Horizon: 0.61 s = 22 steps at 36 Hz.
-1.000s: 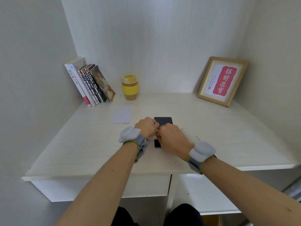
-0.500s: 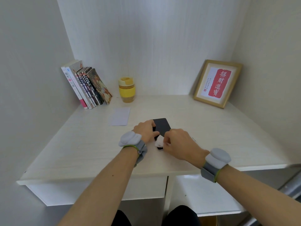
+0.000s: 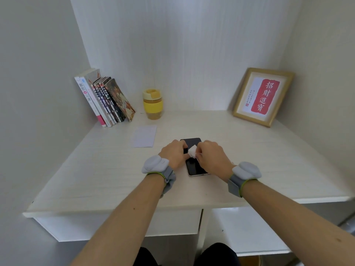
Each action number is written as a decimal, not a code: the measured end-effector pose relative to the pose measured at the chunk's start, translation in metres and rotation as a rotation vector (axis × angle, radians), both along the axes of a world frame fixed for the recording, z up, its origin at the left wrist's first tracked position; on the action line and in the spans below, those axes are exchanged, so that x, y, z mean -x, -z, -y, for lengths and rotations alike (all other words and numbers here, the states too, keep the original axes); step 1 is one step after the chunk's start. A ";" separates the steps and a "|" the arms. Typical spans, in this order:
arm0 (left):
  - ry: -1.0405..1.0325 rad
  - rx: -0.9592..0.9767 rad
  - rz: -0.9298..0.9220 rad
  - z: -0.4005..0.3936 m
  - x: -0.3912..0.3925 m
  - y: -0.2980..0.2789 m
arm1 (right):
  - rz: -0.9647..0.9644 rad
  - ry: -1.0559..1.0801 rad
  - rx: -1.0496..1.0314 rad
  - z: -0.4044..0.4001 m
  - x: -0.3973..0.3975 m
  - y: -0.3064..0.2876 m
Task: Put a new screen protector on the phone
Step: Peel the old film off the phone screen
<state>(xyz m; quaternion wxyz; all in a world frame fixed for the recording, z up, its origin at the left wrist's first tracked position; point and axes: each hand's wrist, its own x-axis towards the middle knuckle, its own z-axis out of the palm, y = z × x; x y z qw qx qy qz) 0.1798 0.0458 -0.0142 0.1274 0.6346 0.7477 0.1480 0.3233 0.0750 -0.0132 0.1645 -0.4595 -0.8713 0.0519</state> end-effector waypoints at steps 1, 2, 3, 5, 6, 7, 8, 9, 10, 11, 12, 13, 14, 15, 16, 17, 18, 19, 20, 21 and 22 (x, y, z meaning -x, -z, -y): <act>0.001 0.000 0.002 -0.001 0.001 0.000 | -0.003 0.013 -0.007 -0.004 0.002 0.002; 0.001 0.000 0.004 -0.002 0.001 0.001 | -0.007 0.022 -0.007 -0.007 0.004 0.003; 0.000 0.002 0.007 -0.002 0.002 0.001 | -0.014 0.028 -0.003 -0.011 0.006 0.004; -0.002 0.010 0.012 -0.004 0.004 0.001 | -0.036 0.044 0.016 -0.019 0.009 0.004; -0.002 0.012 0.014 -0.005 0.005 0.001 | -0.050 0.056 0.027 -0.023 0.010 0.003; -0.001 0.016 0.017 -0.006 0.005 0.001 | -0.064 0.069 0.034 -0.026 0.011 0.002; -0.001 0.018 0.019 -0.006 0.006 0.001 | -0.076 0.080 0.041 -0.030 0.012 0.001; -0.004 0.021 0.018 -0.007 0.008 0.001 | -0.088 0.087 0.046 -0.035 0.016 0.001; 0.001 0.019 0.018 -0.007 0.007 0.001 | -0.094 0.101 0.047 -0.037 0.016 0.000; 0.003 0.019 0.015 -0.008 0.007 0.001 | -0.104 0.113 0.049 -0.040 0.019 0.000; 0.005 0.017 0.011 -0.009 0.008 0.001 | -0.116 0.125 0.052 -0.043 0.021 0.000; 0.006 0.016 0.005 -0.009 0.009 0.002 | -0.128 0.135 0.055 -0.046 0.023 0.000; 0.008 0.016 0.001 -0.010 0.009 0.002 | -0.135 0.143 0.061 -0.049 0.024 0.000; 0.008 0.017 -0.002 -0.011 0.010 0.002 | -0.139 0.148 0.063 -0.052 0.026 0.001; 0.009 0.018 0.001 -0.012 0.011 0.002 | -0.144 0.154 0.066 -0.054 0.027 0.001; 0.012 0.020 0.005 -0.012 0.011 0.003 | -0.152 0.159 0.067 -0.055 0.027 0.001; 0.014 0.019 0.008 -0.012 0.012 0.003 | -0.162 0.162 0.068 -0.056 0.027 0.001; 0.016 0.018 0.008 -0.013 0.012 0.003 | -0.169 0.164 0.069 -0.057 0.027 0.002; 0.016 0.015 0.008 -0.013 0.012 0.003 | -0.167 0.168 0.070 -0.056 0.027 0.003; 0.013 0.010 0.007 -0.012 0.012 0.004 | -0.155 0.169 0.067 -0.054 0.027 0.003; 0.007 0.007 0.006 -0.012 0.011 0.004 | -0.139 0.168 0.061 -0.052 0.026 0.004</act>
